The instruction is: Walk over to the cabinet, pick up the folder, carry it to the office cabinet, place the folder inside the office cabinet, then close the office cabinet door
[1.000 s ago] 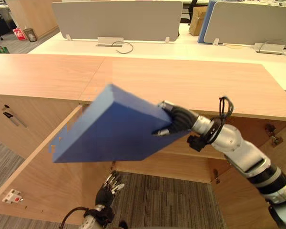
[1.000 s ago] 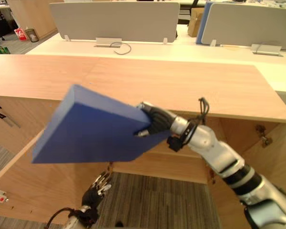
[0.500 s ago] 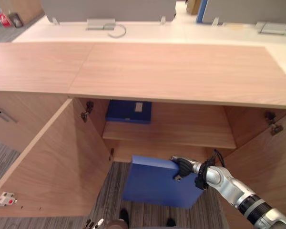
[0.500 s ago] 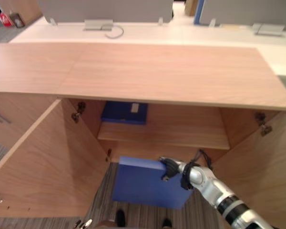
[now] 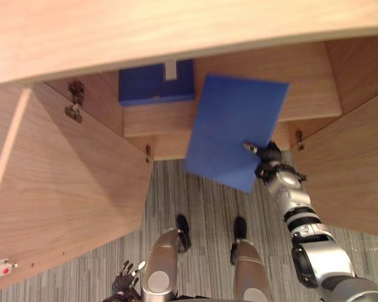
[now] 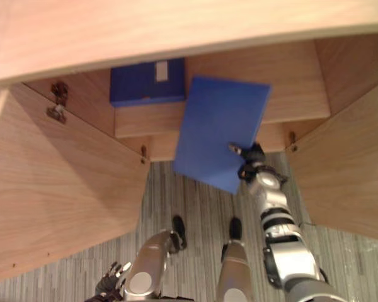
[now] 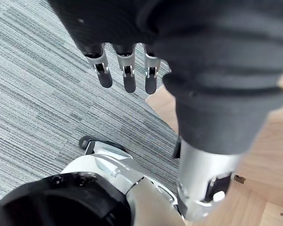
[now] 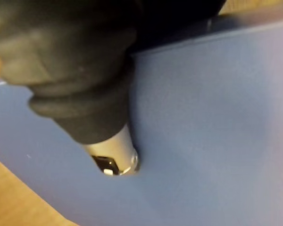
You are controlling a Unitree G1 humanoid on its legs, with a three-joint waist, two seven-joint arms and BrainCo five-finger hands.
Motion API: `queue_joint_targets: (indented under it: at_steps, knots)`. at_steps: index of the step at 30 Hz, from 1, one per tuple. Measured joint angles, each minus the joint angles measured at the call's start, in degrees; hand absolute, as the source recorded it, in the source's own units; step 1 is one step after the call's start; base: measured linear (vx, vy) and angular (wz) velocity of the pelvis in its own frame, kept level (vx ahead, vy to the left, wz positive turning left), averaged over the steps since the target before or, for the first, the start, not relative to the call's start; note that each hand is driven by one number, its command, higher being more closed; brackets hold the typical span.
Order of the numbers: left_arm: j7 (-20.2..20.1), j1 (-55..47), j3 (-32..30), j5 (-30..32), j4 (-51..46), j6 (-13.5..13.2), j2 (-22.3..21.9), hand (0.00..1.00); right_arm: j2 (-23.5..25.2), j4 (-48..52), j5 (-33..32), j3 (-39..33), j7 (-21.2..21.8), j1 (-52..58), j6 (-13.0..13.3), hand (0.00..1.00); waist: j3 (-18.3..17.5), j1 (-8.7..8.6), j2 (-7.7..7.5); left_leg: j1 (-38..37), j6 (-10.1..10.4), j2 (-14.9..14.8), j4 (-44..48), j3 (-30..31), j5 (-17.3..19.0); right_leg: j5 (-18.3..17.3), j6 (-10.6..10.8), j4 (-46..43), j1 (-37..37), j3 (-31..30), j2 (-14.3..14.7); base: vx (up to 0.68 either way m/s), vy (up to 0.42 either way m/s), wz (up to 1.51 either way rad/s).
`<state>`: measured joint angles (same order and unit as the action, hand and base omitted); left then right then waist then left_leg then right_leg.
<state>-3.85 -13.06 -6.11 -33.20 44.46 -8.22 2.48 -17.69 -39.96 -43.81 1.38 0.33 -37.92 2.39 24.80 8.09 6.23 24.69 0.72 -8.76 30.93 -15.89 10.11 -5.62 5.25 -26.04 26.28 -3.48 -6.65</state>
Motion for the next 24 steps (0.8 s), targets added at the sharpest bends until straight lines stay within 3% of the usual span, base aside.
queue_joint_targets:
  at_steps: [3, 5, 9, 11, 14, 17, 24]
  knots:
    - [0.6, 0.0, -0.4, -1.7, -0.3, -0.1, -0.3, 0.0, 0.6, 5.8, -12.6, 0.0, -0.8, -4.2, 1.0, 1.0, 0.7, 0.12, -0.31, 5.6, 0.6, 0.1, 4.8, 2.1, 1.6, -4.4, -0.6, -8.3, 6.5, 2.1, -1.5, -0.15, -0.092, 0.35]
    - [1.7, -0.1, -1.3, -2.9, -1.4, -0.1, -1.1, 0.0, 0.5, 9.3, -21.0, -0.2, -1.4, -10.5, 4.1, 1.0, 1.5, 0.14, -0.71, 9.8, 0.7, 0.3, 7.3, 3.7, 2.1, -6.6, -0.8, -13.0, 10.7, 3.4, -2.3, -0.06, -0.087, 0.35]
    - [2.4, -0.6, -1.7, -3.1, -2.9, -0.2, -1.7, 0.0, 0.5, 9.3, -31.5, -2.7, -4.9, -21.3, 7.0, 1.0, 2.2, 1.12, -0.89, 13.5, 1.3, 0.3, 11.1, 4.2, 2.9, -9.6, -1.1, -19.5, 15.4, 4.0, -3.4, 0.01, -0.078, 0.15]
    - [3.0, -0.8, -1.7, -3.1, -4.2, -0.2, -2.1, 0.0, 0.4, 9.2, -35.9, -5.9, -6.9, -27.0, 10.2, 1.0, 3.1, 1.55, -0.76, 16.2, 1.1, 0.1, 13.7, 4.6, 4.0, -9.9, -1.2, -23.2, 18.7, 6.1, -4.6, 0.08, -0.042, 0.06]
    - [4.0, -0.6, -1.6, -3.1, -4.6, -0.2, -2.1, 0.0, -2.0, 7.3, -39.0, -9.6, -9.5, -31.4, 15.2, 1.0, 3.6, 1.34, -0.4, 18.7, 1.1, 0.7, 16.4, 6.8, 4.3, -10.5, -1.1, -26.6, 20.1, 8.6, -6.5, 0.06, -0.013, 0.2]
    - [4.9, -0.2, -1.0, -3.1, -4.5, -0.2, -1.9, 0.0, -5.1, 4.4, -40.7, -11.5, -12.2, -34.8, 17.2, 1.0, 3.7, 1.03, -0.17, 19.8, 1.1, 2.2, 17.3, 8.1, 4.3, -11.3, -0.6, -29.2, 21.0, 9.6, -8.5, 0.0, 0.002, 0.37]
    - [7.0, 0.7, -0.7, -3.1, -4.6, -0.1, -2.0, 0.0, -7.5, -2.2, -42.9, -11.3, -18.7, -43.6, 17.4, 1.0, 3.7, 1.97, 0.7, 25.3, 1.3, 4.7, 20.3, 10.3, 4.3, -15.6, -1.0, -33.3, 24.9, 10.2, -11.2, -0.07, -0.03, 0.3]
